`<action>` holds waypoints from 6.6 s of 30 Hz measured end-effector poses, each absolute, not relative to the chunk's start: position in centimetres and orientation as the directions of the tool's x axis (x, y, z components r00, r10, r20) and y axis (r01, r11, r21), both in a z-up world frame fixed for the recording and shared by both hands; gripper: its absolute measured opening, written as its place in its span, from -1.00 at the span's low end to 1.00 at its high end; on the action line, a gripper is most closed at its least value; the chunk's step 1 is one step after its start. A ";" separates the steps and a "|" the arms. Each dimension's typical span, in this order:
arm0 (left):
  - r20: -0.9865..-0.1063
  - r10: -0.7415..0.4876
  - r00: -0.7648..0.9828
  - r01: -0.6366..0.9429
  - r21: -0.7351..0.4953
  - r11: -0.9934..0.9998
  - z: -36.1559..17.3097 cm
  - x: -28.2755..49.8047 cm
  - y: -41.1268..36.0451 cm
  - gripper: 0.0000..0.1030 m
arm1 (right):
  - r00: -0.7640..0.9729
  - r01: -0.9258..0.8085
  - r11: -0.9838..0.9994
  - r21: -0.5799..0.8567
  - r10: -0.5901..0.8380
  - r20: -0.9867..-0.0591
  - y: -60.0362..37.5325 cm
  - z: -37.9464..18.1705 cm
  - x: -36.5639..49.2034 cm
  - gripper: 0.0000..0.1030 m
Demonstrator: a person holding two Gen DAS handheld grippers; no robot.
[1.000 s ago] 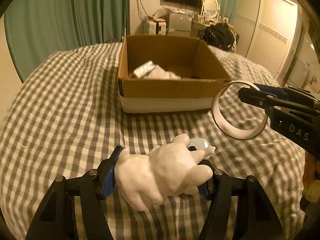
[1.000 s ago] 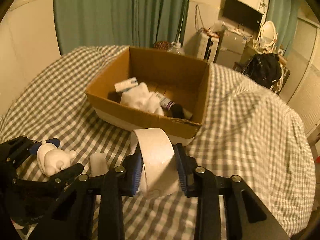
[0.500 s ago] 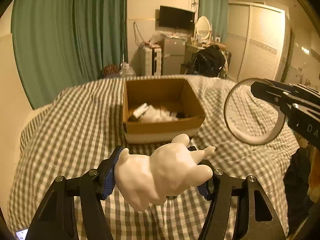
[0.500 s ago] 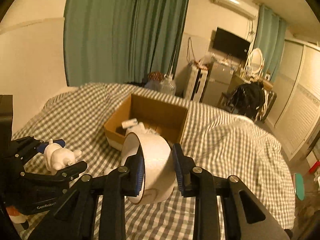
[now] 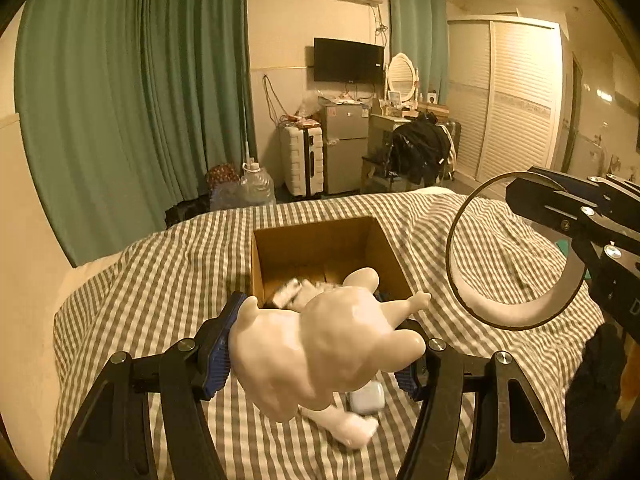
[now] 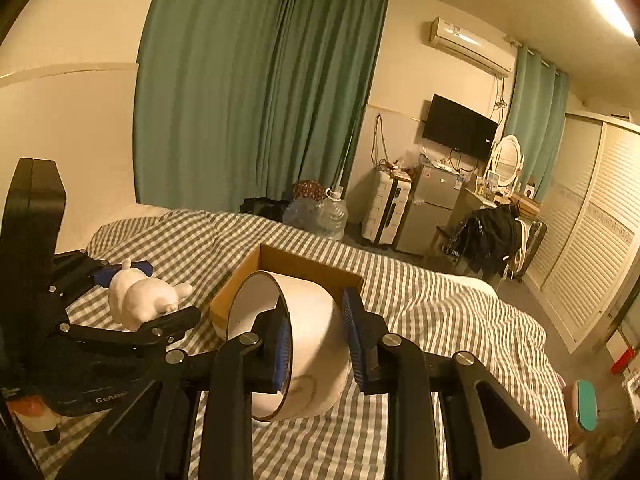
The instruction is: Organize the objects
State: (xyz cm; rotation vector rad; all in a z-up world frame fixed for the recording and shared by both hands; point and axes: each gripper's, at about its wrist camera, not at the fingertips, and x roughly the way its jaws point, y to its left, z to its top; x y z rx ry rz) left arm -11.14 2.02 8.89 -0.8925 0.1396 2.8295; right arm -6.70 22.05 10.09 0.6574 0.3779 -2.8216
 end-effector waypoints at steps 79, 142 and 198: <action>-0.614 0.065 -0.787 -0.068 -0.019 -0.998 0.2 -13.9 -0.2 0.90 | -0.827 0.212 -0.977 0.015 -0.188 -0.529 26.0 -0.6 -13.4 0.52; -0.804 -0.027 -0.594 -0.065 0.081 -0.995 -11.3 -15.3 -0.5 0.29 | -0.491 0.223 -0.970 -0.099 -0.024 -0.871 21.5 -15.6 -18.3 0.67; -0.530 0.167 -0.831 -0.213 0.027 -0.977 8.2 -23.0 0.0 0.29 | -0.845 0.307 -0.952 -0.012 -0.267 -0.463 19.7 10.9 -17.7 0.57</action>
